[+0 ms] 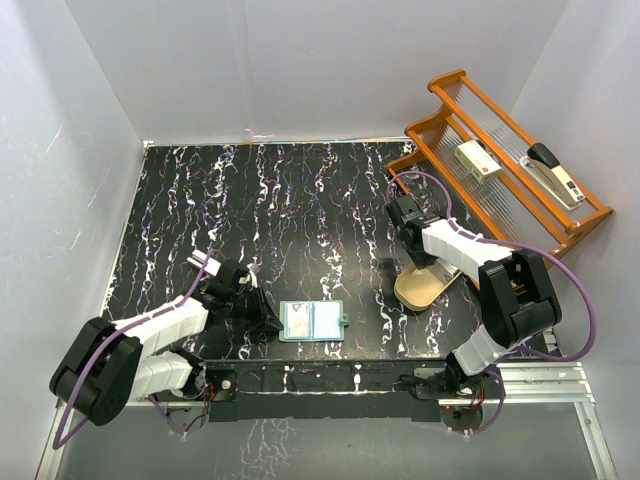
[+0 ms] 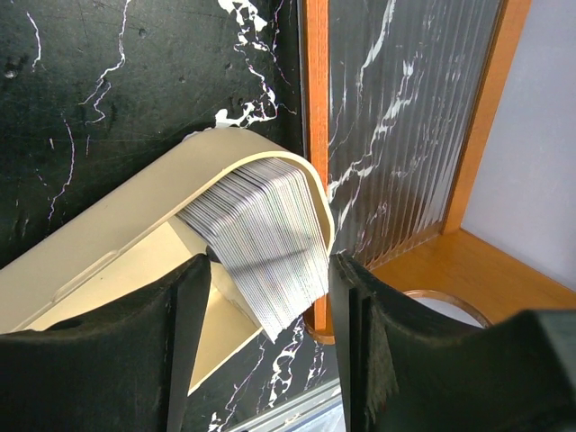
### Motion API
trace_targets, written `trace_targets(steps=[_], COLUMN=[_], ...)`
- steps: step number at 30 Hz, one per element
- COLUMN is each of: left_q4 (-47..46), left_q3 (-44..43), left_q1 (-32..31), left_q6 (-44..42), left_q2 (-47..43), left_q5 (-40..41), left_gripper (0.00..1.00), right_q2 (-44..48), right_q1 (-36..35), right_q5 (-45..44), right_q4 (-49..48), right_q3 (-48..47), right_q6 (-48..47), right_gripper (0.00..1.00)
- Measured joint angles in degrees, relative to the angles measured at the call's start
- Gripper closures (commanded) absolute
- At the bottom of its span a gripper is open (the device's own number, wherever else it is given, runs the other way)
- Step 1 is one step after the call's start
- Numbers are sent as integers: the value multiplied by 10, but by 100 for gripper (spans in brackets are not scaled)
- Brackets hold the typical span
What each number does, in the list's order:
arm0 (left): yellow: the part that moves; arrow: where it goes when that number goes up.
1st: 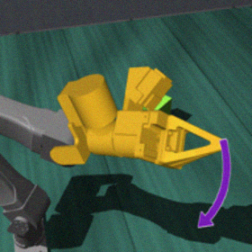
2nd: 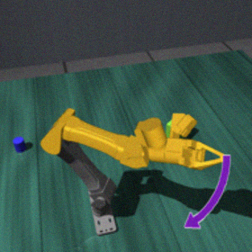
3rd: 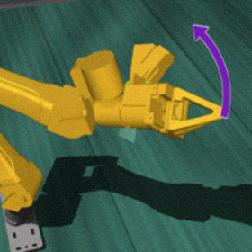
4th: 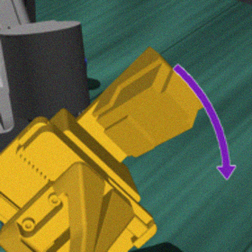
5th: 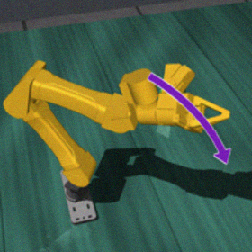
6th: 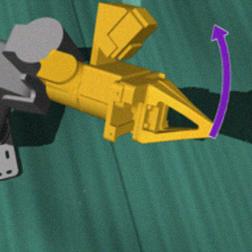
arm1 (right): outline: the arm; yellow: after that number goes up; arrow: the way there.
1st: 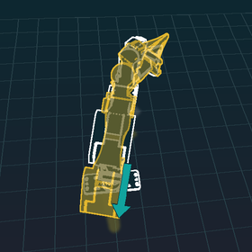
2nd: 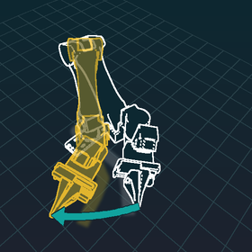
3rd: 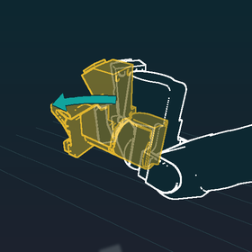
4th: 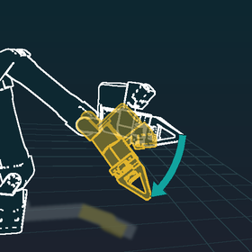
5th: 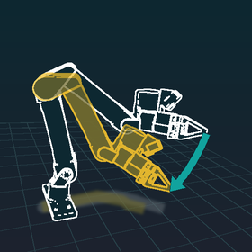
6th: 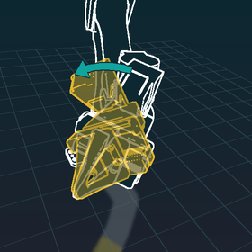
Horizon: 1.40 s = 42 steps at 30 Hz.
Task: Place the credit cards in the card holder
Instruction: Pick up the credit card from the storage box.
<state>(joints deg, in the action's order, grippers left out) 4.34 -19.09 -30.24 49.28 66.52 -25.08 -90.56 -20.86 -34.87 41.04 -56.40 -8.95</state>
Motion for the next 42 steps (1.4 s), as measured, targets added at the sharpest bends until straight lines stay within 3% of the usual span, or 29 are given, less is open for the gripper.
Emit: trace_targets(steps=[14, 35, 42], left_q4=[0, 16, 23], left_q3=[-4, -4, -4], left_q1=[0, 0, 0], left_q6=[0, 2, 2], left_q2=[7, -6, -12], left_q5=[-2, 9, 14], left_gripper=[100, 100, 100], right_q2=[6, 29, 33], right_q1=[0, 0, 2], right_q5=[2, 28, 58], right_q4=[-7, 2, 42], right_q3=[0, -6, -41], right_q6=[0, 3, 7], right_gripper=[64, 100, 100])
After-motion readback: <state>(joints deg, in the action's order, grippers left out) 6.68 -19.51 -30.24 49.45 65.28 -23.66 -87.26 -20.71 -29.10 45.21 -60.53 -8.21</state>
